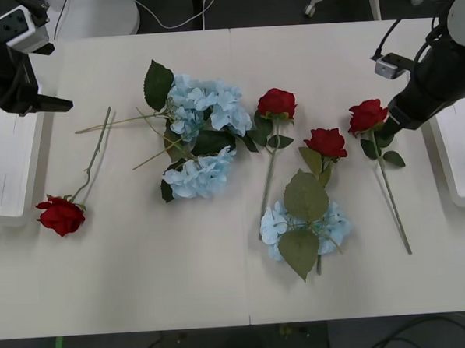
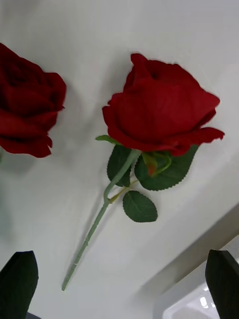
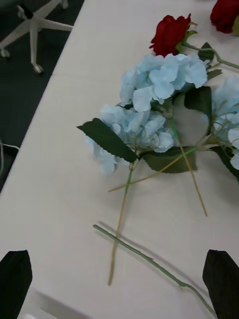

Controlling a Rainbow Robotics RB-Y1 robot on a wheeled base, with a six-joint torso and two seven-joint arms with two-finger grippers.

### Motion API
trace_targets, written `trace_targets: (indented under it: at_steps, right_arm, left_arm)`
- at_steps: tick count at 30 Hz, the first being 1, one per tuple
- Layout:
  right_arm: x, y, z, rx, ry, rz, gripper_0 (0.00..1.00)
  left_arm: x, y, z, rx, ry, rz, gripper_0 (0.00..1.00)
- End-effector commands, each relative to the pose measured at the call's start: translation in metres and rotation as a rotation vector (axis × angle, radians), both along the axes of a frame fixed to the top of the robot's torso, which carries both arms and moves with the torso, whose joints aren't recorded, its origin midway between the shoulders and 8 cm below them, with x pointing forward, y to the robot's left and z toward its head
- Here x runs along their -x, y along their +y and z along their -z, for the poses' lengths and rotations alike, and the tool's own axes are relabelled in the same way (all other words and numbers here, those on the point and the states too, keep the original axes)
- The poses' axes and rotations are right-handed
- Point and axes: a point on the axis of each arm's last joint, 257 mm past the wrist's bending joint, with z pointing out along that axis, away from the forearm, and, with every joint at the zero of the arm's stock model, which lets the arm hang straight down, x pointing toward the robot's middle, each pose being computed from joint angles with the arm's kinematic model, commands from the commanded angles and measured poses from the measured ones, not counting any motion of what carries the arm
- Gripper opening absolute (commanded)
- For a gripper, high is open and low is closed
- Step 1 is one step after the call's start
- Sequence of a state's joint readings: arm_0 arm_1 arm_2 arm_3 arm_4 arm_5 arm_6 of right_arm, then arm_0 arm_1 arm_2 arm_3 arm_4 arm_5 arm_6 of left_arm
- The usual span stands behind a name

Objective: Put the red flowers into the right box and the blue flowers into the left box

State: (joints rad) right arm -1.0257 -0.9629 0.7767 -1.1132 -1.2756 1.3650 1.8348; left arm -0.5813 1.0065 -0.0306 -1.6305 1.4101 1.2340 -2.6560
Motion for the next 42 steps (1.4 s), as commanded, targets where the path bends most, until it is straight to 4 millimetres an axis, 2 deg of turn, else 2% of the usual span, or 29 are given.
trace_targets:
  at_steps: [1, 4, 10, 13, 18, 22, 24, 27, 30, 31, 32, 33, 34, 35, 36, 42]
  right_arm:
    - [0.004, -0.006, 0.027, 0.004, 0.007, 0.049, 0.97]
    - [0.003, -0.002, 0.04, -0.006, -0.002, 0.053, 0.97]
    - [-0.011, 0.005, 0.061, -0.042, -0.029, 0.107, 0.97]
    - [-0.02, 0.006, 0.071, -0.06, -0.049, 0.136, 0.97]
    - [-0.027, 0.01, 0.079, -0.073, -0.065, 0.153, 0.97]
    - [-0.027, 0.011, 0.083, -0.074, -0.063, 0.163, 0.97]
    - [-0.028, 0.011, 0.086, -0.077, -0.066, 0.167, 0.86]
    - [-0.03, 0.012, 0.089, -0.081, -0.07, 0.174, 0.78]
    - [-0.032, 0.014, 0.091, -0.085, -0.075, 0.181, 0.7]
    - [-0.033, 0.016, 0.091, -0.088, -0.078, 0.181, 0.57]
    - [-0.033, 0.015, 0.091, -0.087, -0.079, 0.183, 0.39]
    - [-0.033, 0.015, 0.091, -0.086, -0.079, 0.183, 0.3]
    - [-0.033, 0.014, 0.092, -0.087, -0.079, 0.188, 0.09]
    - [-0.033, 0.015, 0.091, -0.088, -0.079, 0.19, 0.03]
    - [-0.034, 0.014, 0.091, -0.088, -0.082, 0.191, 0.0]
    - [-0.036, 0.016, 0.09, -0.099, -0.089, 0.207, 0.0]
  left_arm:
    - [0.011, -0.008, 0.005, 0.073, 0.034, -0.171, 1.0]
    - [0.013, -0.027, 0.009, 0.172, 0.029, -0.229, 1.0]
    - [0.011, -0.058, 0.001, 0.413, 0.003, -0.313, 1.0]
    - [0.005, -0.064, -0.004, 0.574, 0.017, -0.375, 1.0]
    - [0.001, -0.063, 0.003, 0.848, 0.168, -0.519, 1.0]
    - [0.003, -0.069, 0.004, 1.01, 0.256, -0.543, 1.0]
    - [0.001, -0.066, 0.001, 1.038, 0.239, -0.479, 1.0]
    - [-0.002, -0.065, 0.002, 0.937, 0.156, -0.285, 1.0]
    - [0.012, -0.069, 0.002, 0.934, 0.2, -0.076, 1.0]
    - [0.021, -0.068, 0.001, 0.919, 0.21, 0.008, 1.0]
    - [0.029, -0.063, 0.003, 0.892, 0.219, 0.076, 1.0]
    - [0.033, -0.06, 0.004, 0.867, 0.215, 0.107, 1.0]
    - [0.044, -0.052, 0.008, 0.786, 0.196, 0.198, 1.0]
    - [0.047, -0.05, 0.009, 0.759, 0.187, 0.22, 1.0]
    - [0.053, -0.045, 0.013, 0.676, 0.157, 0.283, 1.0]
    - [0.064, -0.014, 0.029, 0.277, -0.008, 0.538, 1.0]
